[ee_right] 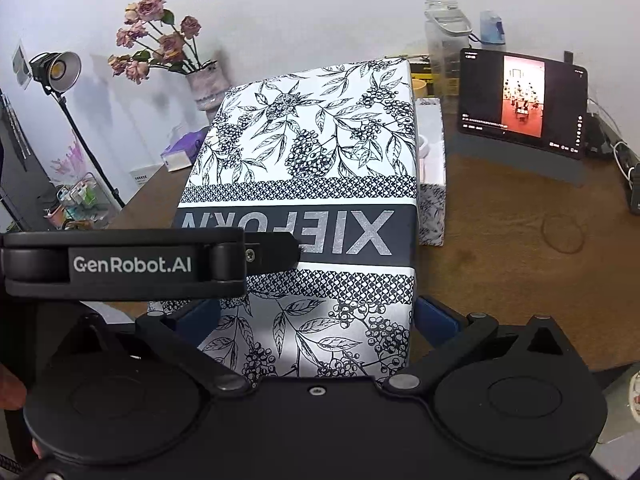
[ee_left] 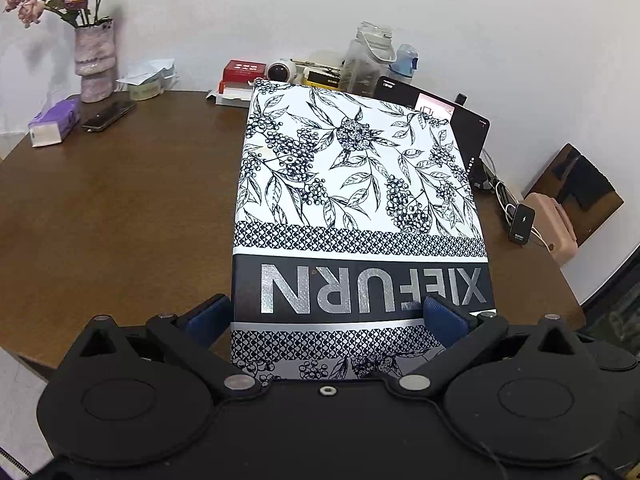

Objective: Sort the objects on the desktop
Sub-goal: 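Carry the lid with both grippers over the open floral box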

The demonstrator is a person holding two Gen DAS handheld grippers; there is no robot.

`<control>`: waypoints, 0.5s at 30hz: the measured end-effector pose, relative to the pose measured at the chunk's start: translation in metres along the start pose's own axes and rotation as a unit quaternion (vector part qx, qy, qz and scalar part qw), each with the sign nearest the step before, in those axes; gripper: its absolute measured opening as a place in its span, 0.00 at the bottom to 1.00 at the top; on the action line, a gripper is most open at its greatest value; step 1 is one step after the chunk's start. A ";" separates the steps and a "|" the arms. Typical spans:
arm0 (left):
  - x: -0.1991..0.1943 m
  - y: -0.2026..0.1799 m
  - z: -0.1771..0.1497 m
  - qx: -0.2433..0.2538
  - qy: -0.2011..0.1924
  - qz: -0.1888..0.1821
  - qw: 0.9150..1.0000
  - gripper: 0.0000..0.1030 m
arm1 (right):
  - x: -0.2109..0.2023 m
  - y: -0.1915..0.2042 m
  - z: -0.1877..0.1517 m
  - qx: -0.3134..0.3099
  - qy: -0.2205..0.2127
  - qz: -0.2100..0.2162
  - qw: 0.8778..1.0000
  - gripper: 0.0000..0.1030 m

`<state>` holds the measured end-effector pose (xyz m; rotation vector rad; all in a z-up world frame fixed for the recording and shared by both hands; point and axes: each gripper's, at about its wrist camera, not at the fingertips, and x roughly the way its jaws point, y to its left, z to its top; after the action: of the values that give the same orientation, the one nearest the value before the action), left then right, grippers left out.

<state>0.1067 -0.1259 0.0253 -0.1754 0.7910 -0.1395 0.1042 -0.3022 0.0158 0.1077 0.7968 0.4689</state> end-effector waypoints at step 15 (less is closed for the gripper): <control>0.064 0.013 0.058 0.002 0.009 -0.001 1.000 1.00 | 0.055 -0.036 0.060 0.006 0.005 -0.004 1.000 1.00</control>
<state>0.1936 -0.1192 0.0188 -0.1712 0.8092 -0.1443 0.1932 -0.3050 0.0112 0.1129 0.8102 0.4587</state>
